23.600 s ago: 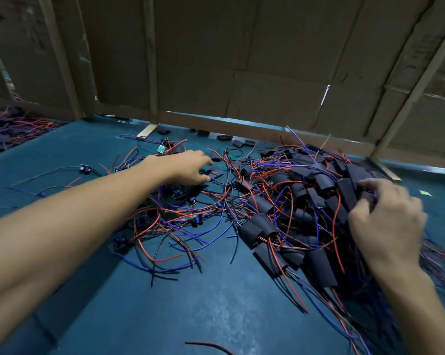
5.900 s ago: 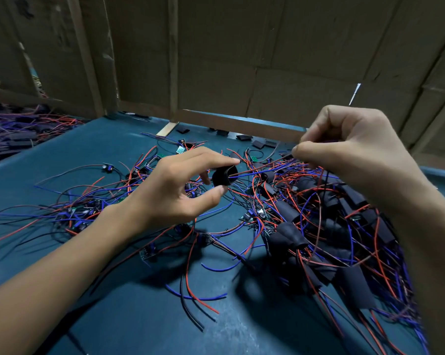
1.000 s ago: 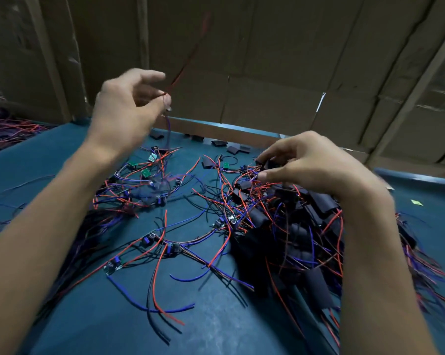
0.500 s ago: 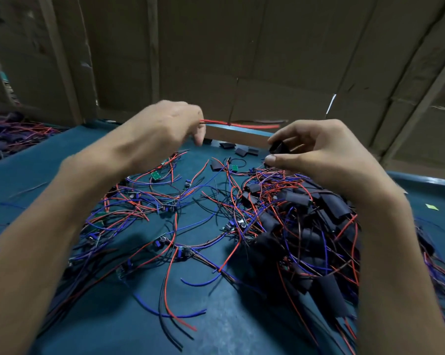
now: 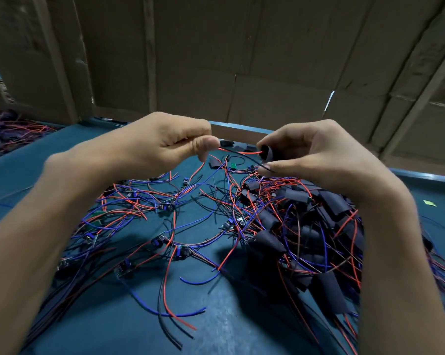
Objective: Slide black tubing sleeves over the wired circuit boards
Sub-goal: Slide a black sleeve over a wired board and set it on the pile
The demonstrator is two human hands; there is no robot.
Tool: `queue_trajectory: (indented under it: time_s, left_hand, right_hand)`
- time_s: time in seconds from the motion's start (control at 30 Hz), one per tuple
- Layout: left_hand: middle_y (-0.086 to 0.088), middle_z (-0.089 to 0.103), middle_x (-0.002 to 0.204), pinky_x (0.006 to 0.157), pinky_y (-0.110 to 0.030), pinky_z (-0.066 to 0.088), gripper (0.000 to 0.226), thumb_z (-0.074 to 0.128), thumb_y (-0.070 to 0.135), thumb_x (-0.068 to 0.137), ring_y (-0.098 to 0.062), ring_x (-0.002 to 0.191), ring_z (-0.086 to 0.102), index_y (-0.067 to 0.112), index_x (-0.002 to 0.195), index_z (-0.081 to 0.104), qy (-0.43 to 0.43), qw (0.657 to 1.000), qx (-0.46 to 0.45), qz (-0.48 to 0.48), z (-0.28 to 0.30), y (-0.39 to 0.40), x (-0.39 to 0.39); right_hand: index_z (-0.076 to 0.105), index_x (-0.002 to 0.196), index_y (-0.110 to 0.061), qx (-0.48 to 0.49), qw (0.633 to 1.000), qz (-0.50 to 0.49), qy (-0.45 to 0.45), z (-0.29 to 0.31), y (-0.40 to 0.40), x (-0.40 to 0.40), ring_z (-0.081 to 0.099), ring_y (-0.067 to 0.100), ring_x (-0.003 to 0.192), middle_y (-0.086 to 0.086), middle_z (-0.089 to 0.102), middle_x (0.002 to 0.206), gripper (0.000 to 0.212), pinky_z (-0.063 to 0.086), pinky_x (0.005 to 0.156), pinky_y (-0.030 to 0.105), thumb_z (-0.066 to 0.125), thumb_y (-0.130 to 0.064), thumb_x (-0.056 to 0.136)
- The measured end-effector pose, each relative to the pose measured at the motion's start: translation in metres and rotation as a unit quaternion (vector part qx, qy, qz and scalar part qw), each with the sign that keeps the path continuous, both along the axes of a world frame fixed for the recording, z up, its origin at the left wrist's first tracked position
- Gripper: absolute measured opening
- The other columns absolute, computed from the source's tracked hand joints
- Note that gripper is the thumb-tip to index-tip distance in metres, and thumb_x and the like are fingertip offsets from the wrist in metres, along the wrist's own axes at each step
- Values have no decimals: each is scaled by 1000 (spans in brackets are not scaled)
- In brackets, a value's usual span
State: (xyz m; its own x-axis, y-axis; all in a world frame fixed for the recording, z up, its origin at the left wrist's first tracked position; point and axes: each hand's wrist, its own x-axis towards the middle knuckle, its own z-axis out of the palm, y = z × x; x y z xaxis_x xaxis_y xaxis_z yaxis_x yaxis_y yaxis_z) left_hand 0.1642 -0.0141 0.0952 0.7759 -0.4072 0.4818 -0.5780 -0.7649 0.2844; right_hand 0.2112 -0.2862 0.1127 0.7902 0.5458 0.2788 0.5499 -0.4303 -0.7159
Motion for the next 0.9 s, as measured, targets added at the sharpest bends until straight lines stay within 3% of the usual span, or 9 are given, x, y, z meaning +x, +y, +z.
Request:
queue_trajectory:
  time_s: [0.1, 0.2, 0.33, 0.47, 0.53, 0.6, 0.7, 0.77, 0.9]
  left_hand:
    - [-11, 48, 61, 54, -30, 37, 32, 43, 53, 99, -21, 53, 44, 35, 93, 68, 32, 999, -12, 9, 1, 3, -2]
    - [2, 62, 63, 56, -23, 43, 33, 45, 55, 94, -11, 60, 60, 34, 94, 69, 65, 997, -8, 38, -1, 6, -2]
    - [9, 70, 72, 59, -32, 47, 24, 45, 40, 95, -14, 63, 60, 43, 97, 69, 126, 991, -12, 38, -5, 1, 0]
    - [4, 62, 60, 58, -27, 43, 37, 37, 26, 85, -8, 56, 54, 44, 94, 69, 148, 987, -55, 20, -11, -12, 5]
    - [11, 53, 55, 51, -14, 34, 36, 36, 26, 86, -2, 51, 47, 42, 89, 68, 138, 988, -69, 22, -15, -17, 7]
    - [22, 52, 56, 54, -10, 33, 33, 37, 27, 93, 5, 55, 48, 38, 93, 68, 102, 993, -48, 44, -17, -19, 9]
    - [31, 57, 68, 60, -8, 33, 29, 38, 36, 107, 13, 68, 51, 35, 105, 66, 91, 991, -53, 77, -18, -17, 9]
    - [21, 60, 71, 64, -11, 35, 43, 31, 55, 102, 9, 73, 54, 33, 105, 67, 89, 991, -41, 86, -18, -16, 9]
    - [9, 47, 59, 50, -19, 30, 41, 46, 62, 95, -6, 54, 43, 30, 100, 71, 108, 993, -37, 12, -17, -19, 8]
  right_hand:
    - [77, 100, -14, -10, 999, 31, 29, 0, 1, -1, 71, 12, 81, 7, 78, 89, 30, 59, 84, 34, 87, -7, 73]
    - [76, 100, -11, -19, 997, 57, 52, 0, 3, -2, 72, 12, 76, 7, 78, 86, 30, 59, 73, 24, 86, -3, 73]
    - [78, 102, -15, -44, 994, 75, 65, -1, 11, -5, 68, 2, 69, -4, 76, 77, 30, 52, 66, 14, 88, -15, 74]
    - [79, 106, -21, -78, 993, 78, 51, 0, 21, -13, 69, 3, 78, 4, 78, 87, 37, 60, 84, 37, 88, -33, 72]
    - [79, 106, -19, -64, 990, 100, 69, 2, 22, -16, 69, 9, 78, 12, 77, 89, 35, 59, 85, 40, 87, -30, 73]
    - [78, 106, -13, -30, 989, 112, 92, 3, 19, -16, 71, 16, 76, 16, 77, 89, 33, 61, 82, 38, 86, -20, 75]
    - [78, 102, -6, 14, 993, 81, 85, 4, 15, -14, 74, 32, 77, 24, 75, 89, 33, 60, 85, 51, 85, -20, 73]
    - [78, 99, -5, 19, 997, 56, 57, 3, 16, -11, 75, 36, 79, 22, 74, 83, 26, 61, 82, 49, 85, -17, 77]
    - [81, 92, -12, 22, 999, 19, 20, -3, 24, -4, 72, 16, 68, 14, 75, 75, 10, 63, 78, 39, 83, -15, 82]
